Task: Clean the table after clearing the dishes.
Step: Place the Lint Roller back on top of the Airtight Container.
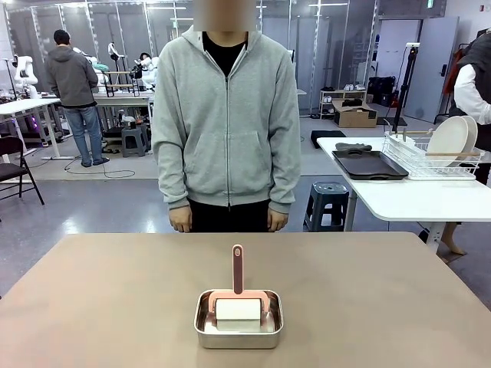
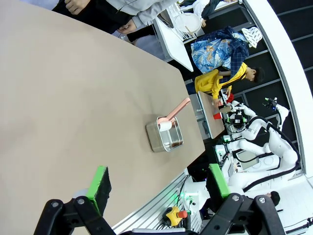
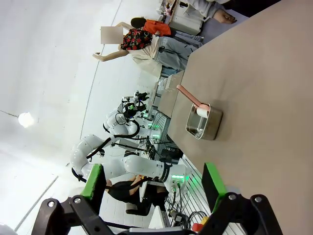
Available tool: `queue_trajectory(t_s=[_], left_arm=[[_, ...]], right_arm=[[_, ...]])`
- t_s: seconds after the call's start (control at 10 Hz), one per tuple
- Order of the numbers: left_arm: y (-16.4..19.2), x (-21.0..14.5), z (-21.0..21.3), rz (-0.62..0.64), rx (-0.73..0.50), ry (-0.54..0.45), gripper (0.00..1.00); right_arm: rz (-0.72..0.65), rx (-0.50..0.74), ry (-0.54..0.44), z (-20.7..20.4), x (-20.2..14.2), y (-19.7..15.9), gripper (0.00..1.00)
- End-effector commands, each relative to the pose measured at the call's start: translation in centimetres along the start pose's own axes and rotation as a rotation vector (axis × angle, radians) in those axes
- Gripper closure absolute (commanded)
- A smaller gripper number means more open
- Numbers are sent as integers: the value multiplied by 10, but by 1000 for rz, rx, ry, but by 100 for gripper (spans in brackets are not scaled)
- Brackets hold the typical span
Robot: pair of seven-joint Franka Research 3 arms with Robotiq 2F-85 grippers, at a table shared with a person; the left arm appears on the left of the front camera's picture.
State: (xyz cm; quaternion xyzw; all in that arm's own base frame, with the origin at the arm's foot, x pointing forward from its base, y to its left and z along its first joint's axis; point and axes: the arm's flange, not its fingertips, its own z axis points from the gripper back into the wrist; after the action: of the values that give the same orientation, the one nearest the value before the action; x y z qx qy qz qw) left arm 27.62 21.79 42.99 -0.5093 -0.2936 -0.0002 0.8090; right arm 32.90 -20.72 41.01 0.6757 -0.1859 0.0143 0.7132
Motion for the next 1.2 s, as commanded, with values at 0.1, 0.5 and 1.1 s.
queue_trajectory(t_s=[0.1,0.5,1.1], left_arm=[[-1,-2,4,-6,-12,-3,0],[-1,-2,4,-6,-12,-3,0],[-1,-2,4,-6,-12,-3,0]], right_arm=[[2,-2,1,3,-1,2,0],[2,-2,1,3,-1,2,0],[2,-2,1,3,-1,2,0]])
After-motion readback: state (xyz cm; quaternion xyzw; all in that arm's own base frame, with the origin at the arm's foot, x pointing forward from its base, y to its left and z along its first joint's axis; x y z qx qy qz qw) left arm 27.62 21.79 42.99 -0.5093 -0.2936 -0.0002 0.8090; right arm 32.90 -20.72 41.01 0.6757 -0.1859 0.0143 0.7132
